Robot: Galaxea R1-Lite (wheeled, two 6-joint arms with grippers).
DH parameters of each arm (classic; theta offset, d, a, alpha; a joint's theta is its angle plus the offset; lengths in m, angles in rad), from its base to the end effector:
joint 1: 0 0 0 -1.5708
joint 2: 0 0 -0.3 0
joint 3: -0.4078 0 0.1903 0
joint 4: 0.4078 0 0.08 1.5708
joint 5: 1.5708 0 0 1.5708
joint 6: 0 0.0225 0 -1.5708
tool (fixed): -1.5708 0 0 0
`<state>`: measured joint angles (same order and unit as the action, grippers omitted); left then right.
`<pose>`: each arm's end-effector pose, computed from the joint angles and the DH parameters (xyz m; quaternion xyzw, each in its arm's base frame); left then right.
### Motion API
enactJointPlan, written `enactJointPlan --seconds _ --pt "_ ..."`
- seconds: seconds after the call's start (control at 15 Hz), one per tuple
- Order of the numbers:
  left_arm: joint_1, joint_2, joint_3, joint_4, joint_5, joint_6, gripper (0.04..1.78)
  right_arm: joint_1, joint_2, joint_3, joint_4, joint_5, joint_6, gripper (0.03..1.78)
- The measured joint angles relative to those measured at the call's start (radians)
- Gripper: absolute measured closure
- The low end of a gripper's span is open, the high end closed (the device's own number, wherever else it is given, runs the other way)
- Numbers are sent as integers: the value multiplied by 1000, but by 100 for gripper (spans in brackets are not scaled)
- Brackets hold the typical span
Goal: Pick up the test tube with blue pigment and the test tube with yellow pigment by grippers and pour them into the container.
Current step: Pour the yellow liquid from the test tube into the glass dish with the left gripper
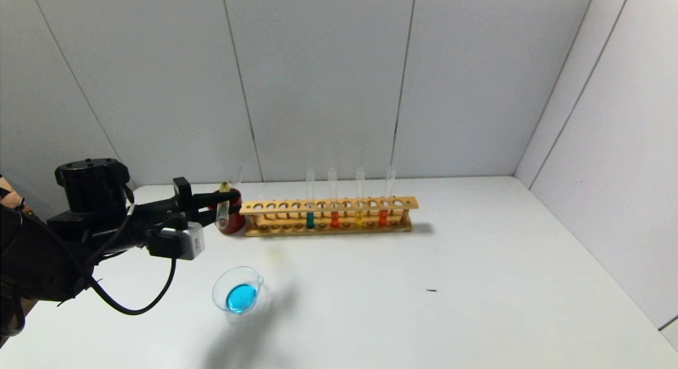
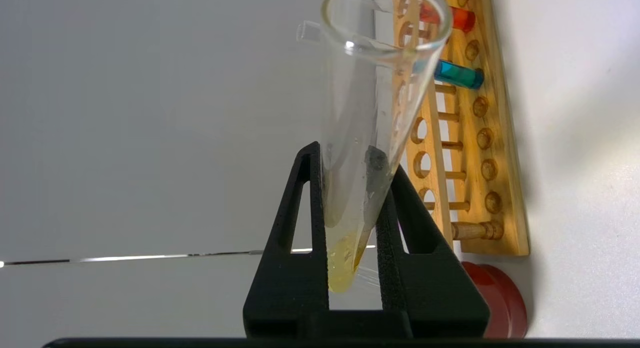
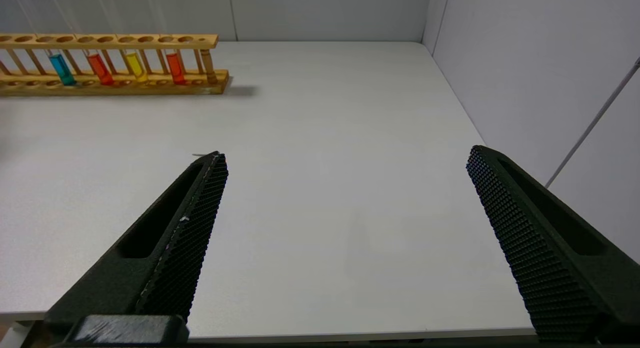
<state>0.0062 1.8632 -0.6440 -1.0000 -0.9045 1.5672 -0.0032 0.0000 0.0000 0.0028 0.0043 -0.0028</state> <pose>0.3093 -0.0158 0.1288 0.5979 -0.2350 -0.3751 0.6682 -0.0228 0.0002 0.0752 -0.0014 0.0014 0.0006 1.0000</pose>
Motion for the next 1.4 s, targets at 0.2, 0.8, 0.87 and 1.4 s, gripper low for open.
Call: enactJointPlan --seconds 0.2,0.8,0.87,1.4 --pt "30 11 -3 -2 -45 99 150 0 0 0 0 0 0 6" --pt "127 50 -4 -28 -184 210 150 0 0 0 0 0 0 6" --pt "117 60 -6 -31 -191 212 150 0 0 0 0 0 0 6" --pt "113 127 -7 -107 -229 215 150 0 0 0 0 0 0 6"
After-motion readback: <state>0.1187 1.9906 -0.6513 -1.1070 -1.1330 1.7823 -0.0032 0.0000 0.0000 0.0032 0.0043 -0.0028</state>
